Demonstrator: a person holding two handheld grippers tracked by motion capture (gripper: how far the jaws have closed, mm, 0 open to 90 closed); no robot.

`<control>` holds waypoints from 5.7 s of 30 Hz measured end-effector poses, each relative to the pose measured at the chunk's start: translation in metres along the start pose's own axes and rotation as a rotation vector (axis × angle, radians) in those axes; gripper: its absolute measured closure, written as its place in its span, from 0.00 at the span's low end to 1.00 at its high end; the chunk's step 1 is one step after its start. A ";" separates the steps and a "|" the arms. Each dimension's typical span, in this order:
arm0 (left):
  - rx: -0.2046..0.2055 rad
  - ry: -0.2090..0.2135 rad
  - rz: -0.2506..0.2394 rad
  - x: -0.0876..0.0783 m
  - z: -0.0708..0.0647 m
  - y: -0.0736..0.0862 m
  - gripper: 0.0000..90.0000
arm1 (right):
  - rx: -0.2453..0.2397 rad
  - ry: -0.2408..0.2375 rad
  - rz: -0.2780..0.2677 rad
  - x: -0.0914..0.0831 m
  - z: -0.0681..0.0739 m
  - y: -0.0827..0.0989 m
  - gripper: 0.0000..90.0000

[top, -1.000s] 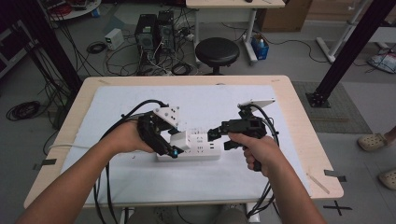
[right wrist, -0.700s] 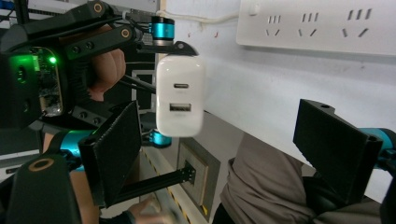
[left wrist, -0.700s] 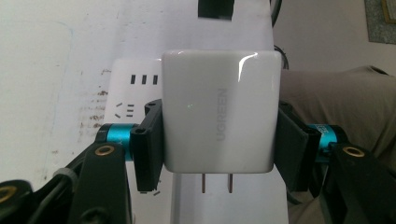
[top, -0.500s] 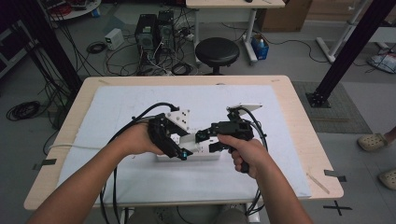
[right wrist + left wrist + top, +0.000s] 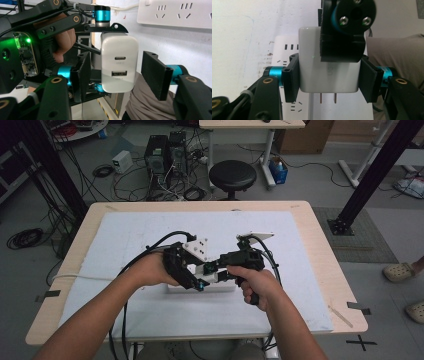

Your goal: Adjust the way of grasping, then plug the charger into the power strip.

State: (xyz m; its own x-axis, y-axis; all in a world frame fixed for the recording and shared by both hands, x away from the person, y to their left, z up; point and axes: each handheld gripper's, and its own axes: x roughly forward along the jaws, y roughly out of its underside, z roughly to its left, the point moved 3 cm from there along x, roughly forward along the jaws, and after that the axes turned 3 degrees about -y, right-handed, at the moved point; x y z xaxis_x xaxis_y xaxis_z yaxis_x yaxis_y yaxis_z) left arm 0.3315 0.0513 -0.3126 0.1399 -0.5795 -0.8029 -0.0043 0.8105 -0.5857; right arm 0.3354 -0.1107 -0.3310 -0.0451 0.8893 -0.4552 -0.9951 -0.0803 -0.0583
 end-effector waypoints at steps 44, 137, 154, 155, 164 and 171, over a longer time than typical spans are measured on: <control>-0.141 0.033 0.313 -0.004 0.005 0.013 0.26 | -0.121 0.389 -0.027 -0.008 0.005 -0.004 0.69; -0.231 0.078 0.570 -0.073 0.007 0.069 0.25 | -1.030 0.974 0.671 0.002 0.014 -0.043 0.69; -0.204 0.083 0.568 -0.072 0.005 0.070 0.25 | -1.141 0.920 0.719 0.051 0.004 -0.072 0.69; -0.198 0.083 0.569 -0.073 0.006 0.070 0.25 | -1.132 0.913 0.717 0.053 0.003 -0.073 0.69; -0.203 0.081 0.561 -0.073 0.007 0.072 0.25 | -1.170 0.911 0.749 0.069 -0.009 -0.081 0.69; -0.198 0.084 0.558 -0.073 0.009 0.073 0.25 | -1.171 0.917 0.761 0.071 -0.011 -0.086 0.69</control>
State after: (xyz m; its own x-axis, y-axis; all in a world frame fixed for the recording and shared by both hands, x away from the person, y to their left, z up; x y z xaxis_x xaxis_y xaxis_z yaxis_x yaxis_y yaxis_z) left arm 0.3297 0.1537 -0.2961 -0.0153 -0.0823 -0.9965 -0.2405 0.9677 -0.0762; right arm 0.4183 -0.0460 -0.3679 0.0297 -0.0143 -0.9995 -0.1533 -0.9881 0.0096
